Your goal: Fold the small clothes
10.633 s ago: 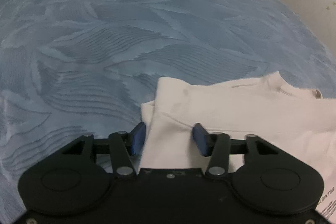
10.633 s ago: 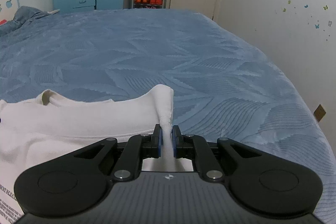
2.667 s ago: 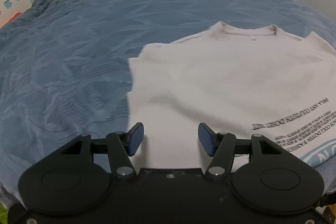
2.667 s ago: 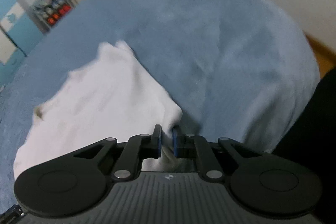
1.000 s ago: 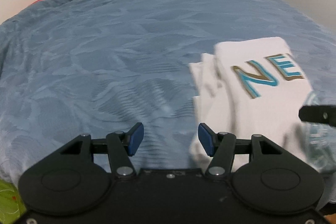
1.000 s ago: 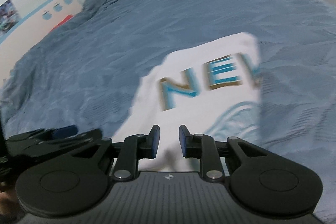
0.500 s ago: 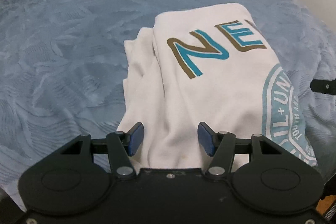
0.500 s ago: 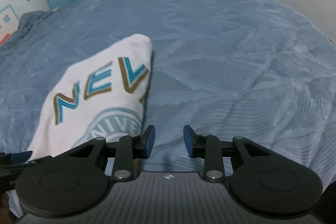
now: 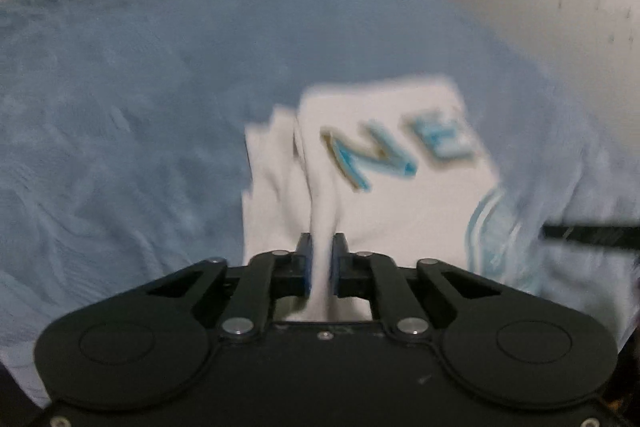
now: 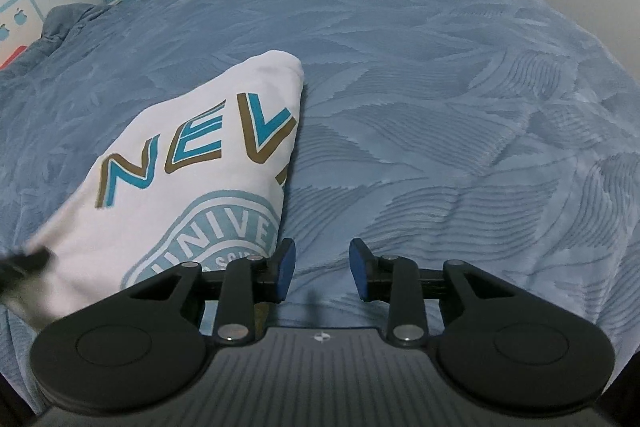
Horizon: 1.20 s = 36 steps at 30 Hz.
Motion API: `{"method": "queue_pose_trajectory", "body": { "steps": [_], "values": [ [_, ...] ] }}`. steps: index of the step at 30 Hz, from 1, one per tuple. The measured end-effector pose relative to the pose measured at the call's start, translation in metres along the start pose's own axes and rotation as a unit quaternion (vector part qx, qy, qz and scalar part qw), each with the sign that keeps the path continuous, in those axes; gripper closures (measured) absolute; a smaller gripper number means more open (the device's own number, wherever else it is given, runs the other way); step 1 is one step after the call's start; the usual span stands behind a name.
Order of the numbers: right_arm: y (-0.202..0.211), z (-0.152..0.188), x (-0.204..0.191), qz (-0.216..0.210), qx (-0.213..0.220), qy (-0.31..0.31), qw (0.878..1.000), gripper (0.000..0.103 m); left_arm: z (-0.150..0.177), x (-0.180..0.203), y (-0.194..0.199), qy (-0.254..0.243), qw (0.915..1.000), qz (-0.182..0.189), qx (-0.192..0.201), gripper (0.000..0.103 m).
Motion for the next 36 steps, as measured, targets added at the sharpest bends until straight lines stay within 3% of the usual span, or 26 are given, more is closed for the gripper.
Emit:
{"method": "queue_pose_trajectory", "body": {
  "steps": [2,5,9,12,14,17,19,21,23,25,29,32,36],
  "values": [
    [0.002,-0.001,0.002,-0.003,0.003,-0.002,1.0,0.065,-0.007,0.001,0.024,0.009,0.9997,-0.005,0.022,0.101],
    [0.003,0.0,0.002,-0.008,0.007,-0.001,1.0,0.065,-0.004,-0.005,0.031,0.016,0.9994,-0.031,0.006,0.101],
    [-0.002,0.002,0.0,-0.007,-0.003,0.002,1.0,0.065,0.021,-0.028,-0.01,0.048,0.9954,-0.052,-0.064,0.101],
    [-0.002,0.002,0.0,-0.008,-0.004,0.003,1.0,0.065,0.033,-0.033,-0.024,0.065,0.9927,-0.06,-0.083,0.101],
    [-0.002,0.001,0.0,-0.007,-0.002,0.003,1.0,0.065,0.029,-0.028,-0.019,0.057,0.994,-0.063,-0.069,0.101],
    [-0.002,0.001,0.0,-0.01,-0.001,0.001,1.0,0.065,0.007,-0.021,0.016,0.057,0.9967,-0.058,-0.003,0.101],
    [-0.002,0.001,-0.001,-0.012,-0.001,0.0,1.0,0.065,-0.001,-0.013,0.032,0.035,0.9975,-0.06,0.011,0.099],
    [-0.004,0.002,-0.003,-0.015,-0.003,0.001,1.0,0.065,0.005,-0.016,0.022,0.036,0.9961,-0.08,-0.006,0.099],
    [-0.007,0.004,-0.005,-0.019,-0.01,0.003,1.0,0.065,0.027,-0.032,-0.021,0.047,0.9909,-0.101,-0.076,0.099],
    [-0.008,0.007,-0.007,-0.024,-0.012,0.007,1.0,0.065,0.047,-0.044,-0.044,0.068,0.9865,-0.106,-0.104,0.098],
    [-0.005,0.008,-0.013,-0.018,-0.006,0.019,1.0,0.065,0.032,-0.026,-0.029,0.044,0.9891,-0.115,-0.082,0.096],
    [-0.002,-0.001,-0.018,-0.022,0.009,0.017,1.0,0.065,0.006,-0.01,-0.009,0.016,0.9958,-0.086,-0.027,0.064],
    [0.005,-0.023,-0.025,-0.023,0.071,-0.006,0.997,0.065,-0.023,0.001,-0.017,0.016,0.9985,-0.044,0.027,0.058]
  ]
}}
Point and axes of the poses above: each gripper's, at about its wrist camera, not at the fingertips, and y roughly against the way its jaws point, x to its right, z to its underside, the point moved 2 cm from there along -y, roughly the way its jaws point, and after that the axes turned 11 degrees about y, right-handed, at the moved point
